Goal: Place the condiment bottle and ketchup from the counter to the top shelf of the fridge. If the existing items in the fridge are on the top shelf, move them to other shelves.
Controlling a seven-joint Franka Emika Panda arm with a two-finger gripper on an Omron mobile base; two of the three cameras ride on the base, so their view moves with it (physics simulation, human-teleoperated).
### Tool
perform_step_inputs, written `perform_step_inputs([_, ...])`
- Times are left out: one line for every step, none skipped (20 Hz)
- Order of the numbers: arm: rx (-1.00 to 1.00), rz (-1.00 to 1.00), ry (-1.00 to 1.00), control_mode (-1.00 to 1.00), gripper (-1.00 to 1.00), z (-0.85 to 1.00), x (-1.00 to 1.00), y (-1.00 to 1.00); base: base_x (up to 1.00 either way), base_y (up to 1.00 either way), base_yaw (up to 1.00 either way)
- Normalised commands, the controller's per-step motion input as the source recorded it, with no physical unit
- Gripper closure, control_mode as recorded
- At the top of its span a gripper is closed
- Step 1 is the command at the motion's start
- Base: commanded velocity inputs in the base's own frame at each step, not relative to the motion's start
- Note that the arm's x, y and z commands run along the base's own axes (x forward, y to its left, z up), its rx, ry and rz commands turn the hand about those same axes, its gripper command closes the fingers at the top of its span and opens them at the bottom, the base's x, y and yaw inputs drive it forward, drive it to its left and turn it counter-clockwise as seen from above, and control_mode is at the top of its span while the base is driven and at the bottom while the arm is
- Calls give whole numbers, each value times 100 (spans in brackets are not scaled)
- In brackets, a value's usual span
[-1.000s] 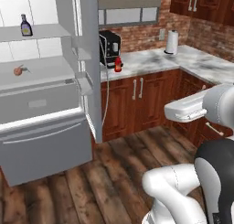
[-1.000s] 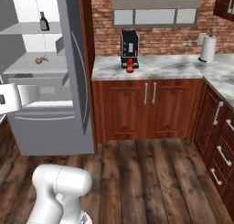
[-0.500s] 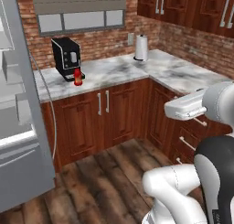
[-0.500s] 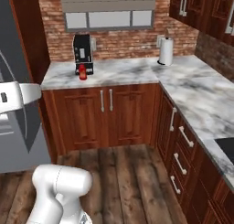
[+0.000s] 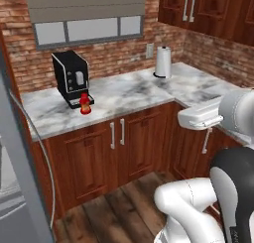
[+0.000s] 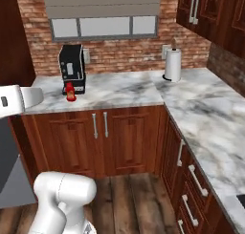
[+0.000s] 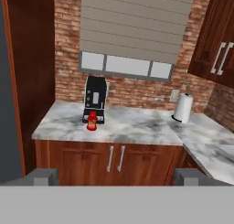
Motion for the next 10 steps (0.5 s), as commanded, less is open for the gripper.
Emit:
perform_step_inputs([0,0,0,100,-100,0,0,0,100,0,0])
perform_step_inputs([0,0,0,100,-100,0,0,0,100,0,0])
perform_step_inputs([0,0,0,100,-100,0,0,0,100,0,0])
perform_step_inputs([0,0,0,100,-100,0,0,0,98,0,0])
perform_step_inputs([0,0,0,100,-100,0,0,0,96,0,0])
perform_step_inputs([0,0,0,100,-100,0,0,0,96,0,0])
perform_step_inputs([0,0,0,100,-100,0,0,0,93,0,1])
perform_step_inputs([0,0,0,100,-100,0,0,0,82,0,3])
perform_step_inputs([0,0,0,100,-100,0,0,0,61,0,6])
perform_step_inputs([0,0,0,100,-100,0,0,0,55,0,7])
